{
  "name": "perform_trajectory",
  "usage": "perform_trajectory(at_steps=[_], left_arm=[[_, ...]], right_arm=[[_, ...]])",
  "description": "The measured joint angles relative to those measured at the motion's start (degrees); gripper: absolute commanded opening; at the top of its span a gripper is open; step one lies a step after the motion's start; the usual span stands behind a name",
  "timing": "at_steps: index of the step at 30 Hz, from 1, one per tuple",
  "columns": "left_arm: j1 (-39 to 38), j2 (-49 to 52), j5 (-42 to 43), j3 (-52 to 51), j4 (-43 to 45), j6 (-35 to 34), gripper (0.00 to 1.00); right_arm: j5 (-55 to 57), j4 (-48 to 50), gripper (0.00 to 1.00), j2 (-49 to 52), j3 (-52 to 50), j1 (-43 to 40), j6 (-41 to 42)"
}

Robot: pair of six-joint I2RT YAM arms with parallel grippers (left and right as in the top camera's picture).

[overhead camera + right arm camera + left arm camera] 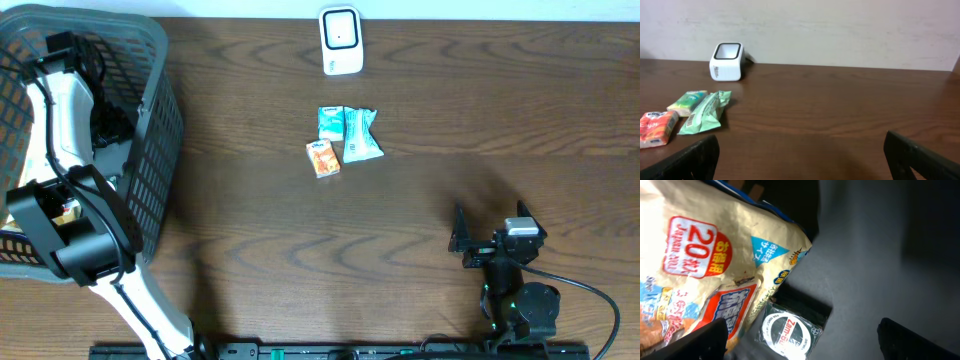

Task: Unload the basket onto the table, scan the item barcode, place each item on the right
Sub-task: 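Lower the left gripper around the round green tin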

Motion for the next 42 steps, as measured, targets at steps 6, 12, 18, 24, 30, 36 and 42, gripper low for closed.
perform_trajectory(at_steps=[6,12,18,24,30,36,42], left_arm=[[0.13,1.11,0.04,-0.09,-0.76,0.90,0.94],[0.33,1.18,0.04,-2.23,-0.76,1.14,0.94],[1.05,1.18,0.68,-5.27,2.29,1.29,0.94],[3.26,1.20,5.01,-8.17,4.46,1.88,0.94],[4.50,1.20,6.49,-8.44,5.16,3.76,0.94],[6.25,1.20,9.84,-8.46,5.35,8.02,0.94],[7.43,1.20,13.99,-10.54,6.80,12.22,0.94]], right_arm=[[0.00,0.00,0.99,0.00,0.00,0.00,0.00],[0.00,0.00,0.99,0.00,0.00,0.00,0.00],[0.00,0.00,0.99,0.00,0.00,0.00,0.00],[0.00,0.00,0.99,0.00,0.00,0.00,-0.02],[0.00,0.00,0.99,0.00,0.00,0.00,0.00],[0.00,0.00,0.99,0.00,0.00,0.00,0.00],[0.00,0.00,0.99,0.00,0.00,0.00,0.00]])
